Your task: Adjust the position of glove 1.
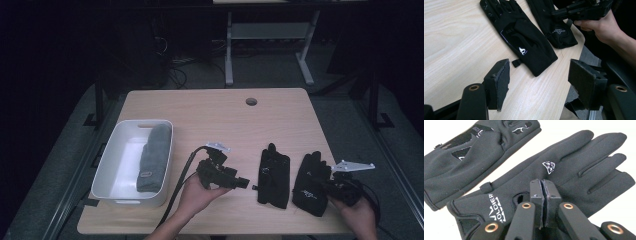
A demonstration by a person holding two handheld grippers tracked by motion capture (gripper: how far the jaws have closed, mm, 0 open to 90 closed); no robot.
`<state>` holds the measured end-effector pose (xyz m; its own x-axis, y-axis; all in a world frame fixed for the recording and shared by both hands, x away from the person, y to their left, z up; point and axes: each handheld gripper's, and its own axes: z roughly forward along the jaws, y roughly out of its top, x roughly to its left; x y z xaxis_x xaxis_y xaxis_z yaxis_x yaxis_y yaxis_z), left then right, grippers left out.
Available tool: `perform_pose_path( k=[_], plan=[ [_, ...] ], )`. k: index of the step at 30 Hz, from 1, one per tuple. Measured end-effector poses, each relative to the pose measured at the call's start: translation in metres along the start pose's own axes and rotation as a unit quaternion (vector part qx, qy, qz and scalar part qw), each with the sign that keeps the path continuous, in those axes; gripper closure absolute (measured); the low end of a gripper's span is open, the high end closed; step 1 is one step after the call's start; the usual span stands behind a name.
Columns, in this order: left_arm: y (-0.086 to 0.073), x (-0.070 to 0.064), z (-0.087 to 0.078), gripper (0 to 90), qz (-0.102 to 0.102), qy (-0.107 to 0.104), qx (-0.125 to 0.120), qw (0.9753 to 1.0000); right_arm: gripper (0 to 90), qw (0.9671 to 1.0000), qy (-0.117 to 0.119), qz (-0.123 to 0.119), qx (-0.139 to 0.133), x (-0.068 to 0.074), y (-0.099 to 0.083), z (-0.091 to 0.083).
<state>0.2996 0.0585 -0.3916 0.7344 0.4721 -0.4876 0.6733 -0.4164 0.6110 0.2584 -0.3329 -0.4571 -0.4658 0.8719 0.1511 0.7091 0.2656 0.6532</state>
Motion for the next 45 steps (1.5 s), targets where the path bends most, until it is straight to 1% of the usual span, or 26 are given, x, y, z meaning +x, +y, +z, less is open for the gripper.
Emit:
perform_pose_path(
  k=[3, 4, 8, 11, 12, 17, 18, 21, 22, 23, 25, 26, 32, 39, 42, 45],
  plan=[
    [0.0, 0.0, -0.001, 33.3, 0.002, 0.001, 0.001, 1.0, 87.3, 1.0, -0.001, -0.002, -0.003, 0.0, 0.002, -0.002],
    [0.0, 0.0, -0.001, 33.3, 0.002, 0.001, 0.001, 1.0, 87.4, 1.0, -0.002, -0.004, -0.007, 0.0, 0.003, -0.004],
    [0.0, 0.001, -0.002, 33.3, 0.002, 0.001, 0.0, 1.0, 87.4, 0.9998, 0.001, 0.003, -0.022, 0.0, 0.008, -0.012],
    [0.0, 0.0, -0.002, 33.3, 0.002, 0.0, 0.0, 1.0, 87.4, 0.9995, 0.0, -0.001, -0.032, 0.0, 0.013, -0.018],
    [0.0, 0.0, -0.002, 33.3, 0.002, 0.0, 0.0, 1.0, 87.3, 0.9995, 0.001, 0.003, -0.032, 0.001, 0.015, -0.02],
    [0.0, 0.001, -0.003, 33.3, 0.001, 0.0, -0.001, 1.0, 87.3, 0.999, 0.002, -0.008, -0.043, 0.007, 0.028, -0.026],
    [0.0, 0.001, -0.003, 33.2, 0.001, 0.0, -0.001, 1.0, 87.3, 0.9988, 0.003, -0.014, -0.047, 0.008, 0.031, -0.026],
    [0.0, 0.0, -0.003, 33.2, 0.002, -0.001, -0.002, 1.0, 87.3, 0.9984, 0.013, -0.014, -0.053, 0.014, 0.039, -0.027],
    [0.0, 0.0, -0.003, 33.2, 0.004, 0.0, -0.003, 1.0, 87.3, 0.9984, 0.013, -0.014, -0.053, 0.014, 0.039, -0.027],
    [0.0, 0.0, -0.003, 33.2, 0.005, 0.0, -0.002, 1.0, 87.3, 0.9981, 0.019, -0.024, -0.054, 0.021, 0.046, -0.026],
    [-0.001, 0.0, -0.003, 33.2, 0.006, 0.001, -0.002, 1.0, 87.3, 0.9979, 0.02, -0.025, -0.055, 0.023, 0.048, -0.025],
    [-0.001, 0.0, -0.003, 33.2, 0.006, 0.001, -0.001, 1.0, 87.3, 0.9976, 0.024, -0.032, -0.056, 0.028, 0.053, -0.022],
    [-0.003, 0.001, -0.002, 33.2, 0.002, 0.0, 0.0, 1.0, 87.2, 0.9969, 0.04, -0.045, -0.05, 0.042, 0.065, -0.01],
    [-0.005, 0.001, 0.002, 33.2, 0.003, -0.001, 0.001, 1.0, 87.2, 0.996, 0.056, -0.059, -0.038, 0.054, 0.074, 0.004],
    [-0.006, 0.001, 0.004, 33.1, -0.001, -0.002, 0.002, 1.0, 87.2, 0.9955, 0.062, -0.062, -0.036, 0.059, 0.077, 0.01],
    [-0.007, 0.001, 0.005, 33.1, 0.002, -0.001, 0.005, 1.0, 87.2, 0.9954, 0.066, -0.061, -0.034, 0.061, 0.079, 0.016]
  ],
)
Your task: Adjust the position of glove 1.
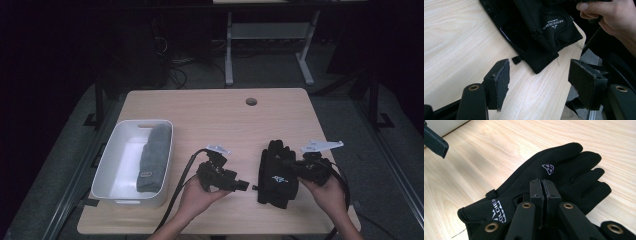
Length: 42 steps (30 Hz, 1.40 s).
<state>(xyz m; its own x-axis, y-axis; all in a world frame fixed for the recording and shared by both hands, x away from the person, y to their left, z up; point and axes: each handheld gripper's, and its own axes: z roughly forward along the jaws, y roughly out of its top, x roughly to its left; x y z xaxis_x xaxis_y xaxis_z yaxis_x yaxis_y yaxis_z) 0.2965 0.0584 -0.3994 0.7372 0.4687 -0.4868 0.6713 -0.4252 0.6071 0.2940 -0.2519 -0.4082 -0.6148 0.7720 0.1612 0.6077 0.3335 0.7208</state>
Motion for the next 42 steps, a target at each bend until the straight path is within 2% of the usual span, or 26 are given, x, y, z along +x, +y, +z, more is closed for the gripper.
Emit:
perform_pose_path(
  k=[8, 14, 20, 25, 29, 32, 42],
  plan=[
    [-0.002, 0.001, 0.004, 33.1, -0.005, -0.002, 0.001, 1.0, 87.1, 0.9999, 0.008, -0.003, 0.012, 0.003, -0.003, 0.016],
    [-0.003, 0.001, 0.011, 33.1, -0.009, -0.004, 0.004, 0.9999, 86.5, 0.9995, 0.018, 0.008, 0.026, 0.002, -0.009, 0.026],
    [-0.003, 0.0, 0.02, 33.2, -0.013, -0.007, 0.01, 0.9999, 83.9, 0.999, 0.027, 0.023, 0.029, 0.001, -0.016, 0.031],
    [-0.002, -0.002, 0.03, 33.3, -0.014, -0.01, 0.017, 0.9997, 64.3, 0.9987, 0.029, 0.032, 0.025, -0.004, -0.015, 0.029],
    [-0.001, -0.004, 0.039, 34.0, -0.014, -0.011, 0.023, 0.9996, 54.5, 0.9979, 0.026, 0.057, 0.012, -0.015, -0.014, 0.023],
    [-0.001, -0.004, 0.045, 33.9, -0.017, -0.011, 0.027, 0.9994, 49.0, 0.9975, 0.022, 0.065, 0.013, -0.021, -0.013, 0.02],
    [0.0, -0.003, 0.057, 34.0, -0.018, -0.011, 0.038, 0.999, 41.1, 0.9944, 0.008, 0.104, 0.018, -0.046, -0.013, 0.024]
  ],
)
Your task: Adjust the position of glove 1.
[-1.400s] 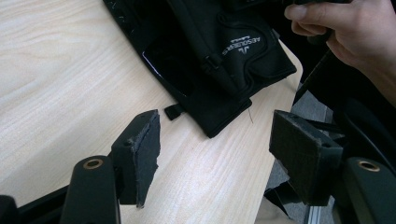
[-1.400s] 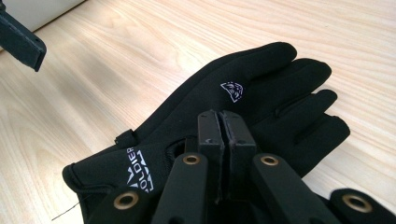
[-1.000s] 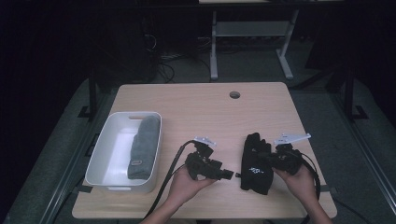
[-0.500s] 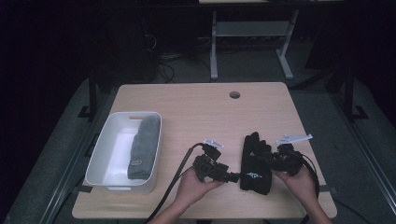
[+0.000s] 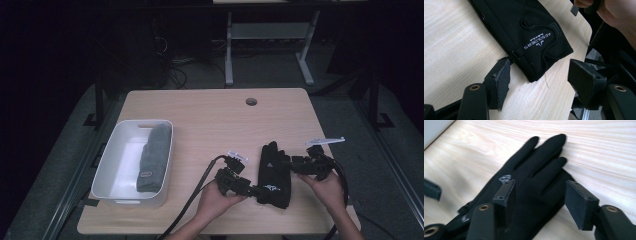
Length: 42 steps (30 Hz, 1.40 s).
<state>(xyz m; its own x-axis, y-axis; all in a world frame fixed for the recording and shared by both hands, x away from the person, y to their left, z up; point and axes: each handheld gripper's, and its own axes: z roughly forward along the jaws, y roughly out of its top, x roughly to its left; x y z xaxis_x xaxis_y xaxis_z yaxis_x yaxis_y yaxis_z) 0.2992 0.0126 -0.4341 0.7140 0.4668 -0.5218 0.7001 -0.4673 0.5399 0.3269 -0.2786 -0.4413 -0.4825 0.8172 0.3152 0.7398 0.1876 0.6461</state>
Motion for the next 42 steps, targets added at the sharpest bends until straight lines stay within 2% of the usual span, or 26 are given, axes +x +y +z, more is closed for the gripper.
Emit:
perform_pose_path(
  k=[6, 12, 14, 17, 22, 25, 30, 36, 37, 42],
  plan=[
    [0.0, 0.001, 0.002, 33.9, -0.001, -0.002, 0.002, 1.0, 41.6, 0.9997, -0.012, 0.02, 0.01, -0.012, 0.002, 0.01],
    [0.0, 0.001, 0.002, 34.0, -0.002, -0.001, 0.003, 1.0, 42.7, 0.9989, -0.003, 0.041, 0.023, -0.018, 0.001, 0.02],
    [-0.001, 0.001, 0.002, 34.0, -0.002, -0.001, 0.003, 1.0, 46.0, 0.9987, -0.001, 0.042, 0.03, -0.02, 0.0, 0.023],
    [0.0, 0.002, 0.002, 34.0, -0.002, 0.001, 0.004, 1.0, 54.1, 0.9985, 0.01, 0.048, 0.023, -0.021, -0.002, 0.025],
    [0.0, 0.004, 0.003, 34.0, -0.004, 0.003, 0.005, 1.0, 71.6, 0.998, 0.027, 0.054, 0.018, -0.021, -0.005, 0.025],
    [-0.001, 0.004, 0.006, 34.1, -0.007, 0.002, 0.007, 0.9999, 76.2, 0.9981, 0.03, 0.052, 0.014, -0.02, -0.006, 0.024],
    [-0.001, 0.006, 0.012, 35.4, -0.013, 0.0, 0.014, 0.9998, 77.8, 0.998, 0.03, 0.055, 0.008, -0.019, -0.009, 0.02],
    [-0.002, 0.004, 0.022, 40.6, -0.021, -0.017, 0.024, 0.9993, 77.8, 0.9982, 0.022, 0.055, 0.003, -0.017, -0.012, 0.018],
    [-0.002, 0.004, 0.022, 41.3, -0.018, -0.017, 0.031, 0.9992, 77.8, 0.9984, 0.02, 0.052, 0.003, -0.016, -0.012, 0.018],
    [-0.003, 0.003, 0.031, 41.0, -0.026, -0.015, 0.035, 0.9989, 77.8, 0.9984, 0.017, 0.054, -0.001, -0.014, -0.015, 0.016]
  ],
)
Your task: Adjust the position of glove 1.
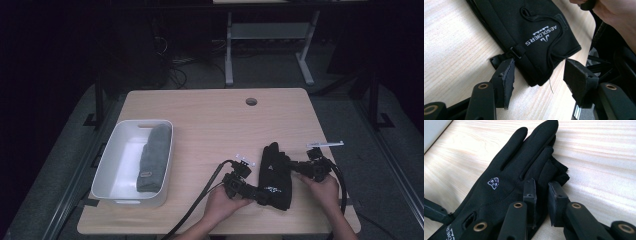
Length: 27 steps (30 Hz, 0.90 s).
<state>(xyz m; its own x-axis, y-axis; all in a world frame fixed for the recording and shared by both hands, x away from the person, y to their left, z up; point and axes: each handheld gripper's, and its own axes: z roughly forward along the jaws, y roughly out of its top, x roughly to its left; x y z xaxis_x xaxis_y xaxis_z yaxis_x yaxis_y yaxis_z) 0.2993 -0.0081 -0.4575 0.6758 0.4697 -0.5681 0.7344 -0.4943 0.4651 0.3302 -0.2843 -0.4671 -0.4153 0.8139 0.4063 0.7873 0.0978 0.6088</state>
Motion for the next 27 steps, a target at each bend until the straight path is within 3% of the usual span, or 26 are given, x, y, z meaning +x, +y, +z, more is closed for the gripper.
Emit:
perform_pose_path(
  k=[2, 5, 8, 12, 14, 18, 27],
  plan=[
    [0.0, 0.001, 0.004, 40.7, 0.003, 0.004, 0.01, 0.9999, 77.8, 1.0, 0.001, 0.0, -0.004, -0.001, -0.002, 0.0],
    [0.0, 0.0, 0.008, 43.8, 0.009, 0.001, 0.006, 0.9999, 77.8, 1.0, 0.002, 0.003, -0.007, -0.001, -0.004, -0.002],
    [0.0, -0.004, 0.011, 50.9, 0.014, 0.019, 0.001, 0.9997, 77.9, 0.9999, 0.002, 0.003, -0.011, -0.002, -0.006, -0.002],
    [0.001, -0.009, 0.017, 64.9, 0.041, 0.04, -0.001, 0.9984, 78.1, 0.9999, -0.001, 0.003, -0.011, -0.001, -0.008, -0.004],
    [0.002, -0.01, 0.02, 70.7, 0.051, 0.04, 0.005, 0.9979, 78.2, 0.9999, -0.003, 0.0, -0.014, -0.001, -0.008, -0.005],
    [0.007, -0.011, 0.026, 77.9, 0.047, 0.031, 0.006, 0.9984, 78.4, 0.9998, -0.006, 0.005, -0.017, -0.002, -0.01, -0.007],
    [0.008, -0.007, 0.021, 81.3, 0.047, 0.022, 0.009, 0.9986, 79.7, 0.9997, -0.009, -0.001, -0.021, 0.0, -0.01, -0.015]
  ],
)
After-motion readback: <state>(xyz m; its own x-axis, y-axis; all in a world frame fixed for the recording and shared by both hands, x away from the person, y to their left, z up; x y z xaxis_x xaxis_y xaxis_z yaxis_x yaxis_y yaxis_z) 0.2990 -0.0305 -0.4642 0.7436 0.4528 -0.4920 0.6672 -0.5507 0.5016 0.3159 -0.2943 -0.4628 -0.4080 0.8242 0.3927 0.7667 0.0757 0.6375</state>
